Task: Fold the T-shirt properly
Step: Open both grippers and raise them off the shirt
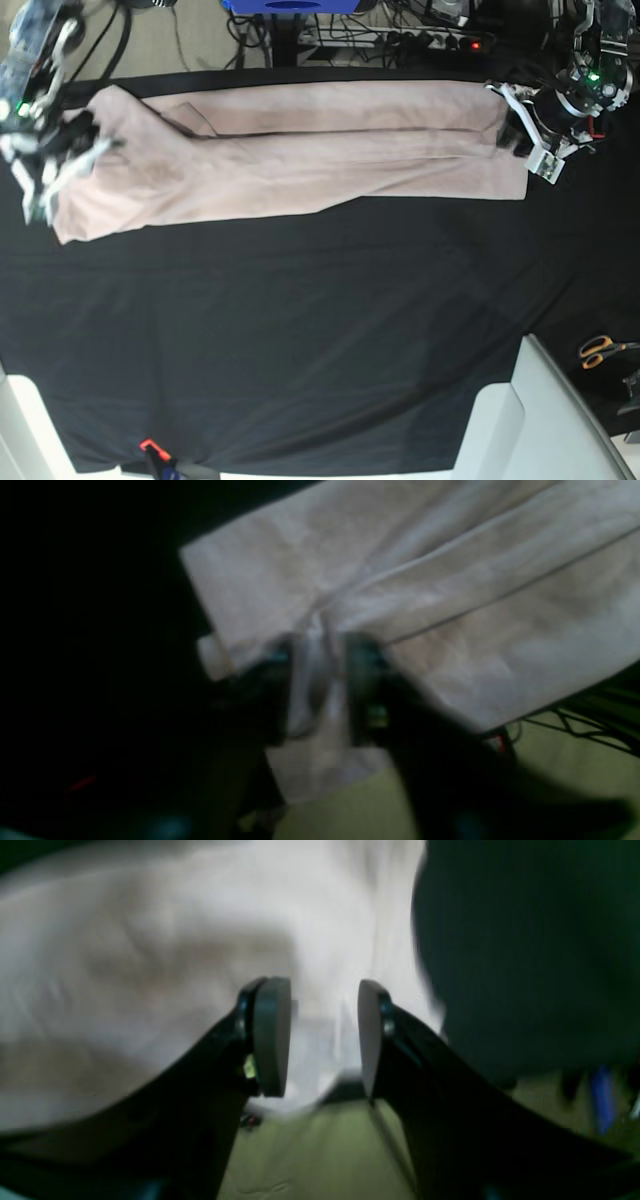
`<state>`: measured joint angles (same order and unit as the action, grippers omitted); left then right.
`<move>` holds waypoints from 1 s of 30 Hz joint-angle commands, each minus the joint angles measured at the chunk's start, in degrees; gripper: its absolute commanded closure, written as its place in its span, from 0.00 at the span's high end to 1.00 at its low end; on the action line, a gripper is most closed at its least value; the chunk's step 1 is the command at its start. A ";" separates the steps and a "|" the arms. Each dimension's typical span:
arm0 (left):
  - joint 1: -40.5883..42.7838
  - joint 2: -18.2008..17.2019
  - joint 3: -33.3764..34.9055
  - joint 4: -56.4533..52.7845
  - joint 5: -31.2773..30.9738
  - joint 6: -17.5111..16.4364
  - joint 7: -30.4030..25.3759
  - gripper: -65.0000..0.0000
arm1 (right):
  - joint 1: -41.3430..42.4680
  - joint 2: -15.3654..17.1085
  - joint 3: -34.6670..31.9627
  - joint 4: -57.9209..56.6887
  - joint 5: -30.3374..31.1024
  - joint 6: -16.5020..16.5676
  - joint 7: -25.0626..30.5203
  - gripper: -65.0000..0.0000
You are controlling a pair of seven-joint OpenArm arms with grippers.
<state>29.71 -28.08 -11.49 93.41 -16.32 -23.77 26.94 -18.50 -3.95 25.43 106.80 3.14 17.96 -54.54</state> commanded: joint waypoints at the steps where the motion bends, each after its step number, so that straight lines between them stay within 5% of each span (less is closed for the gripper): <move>1: 0.31 -0.98 -0.87 1.67 -0.34 0.25 -0.96 0.43 | -0.88 -0.93 1.69 1.72 0.86 0.46 2.02 0.34; 5: 2.59 -0.72 -5.17 3.34 -0.78 0.25 -0.96 0.57 | -4.05 -2.43 4.24 1.90 2.80 0.46 5.97 0.34; 15: 4.00 4.91 -18.01 8.00 -0.78 0.08 1.85 0.57 | -8.27 -2.25 11.18 -4.69 24.95 0.11 5.97 0.34; 30: 3.82 7.11 -22.84 7.83 -0.78 -0.01 3.26 0.56 | -6.68 -2.16 15.05 -16.12 25.74 0.64 6.24 0.33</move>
<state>33.47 -20.16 -33.93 100.49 -16.71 -24.03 31.11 -24.99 -6.50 40.49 89.60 28.12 18.00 -48.82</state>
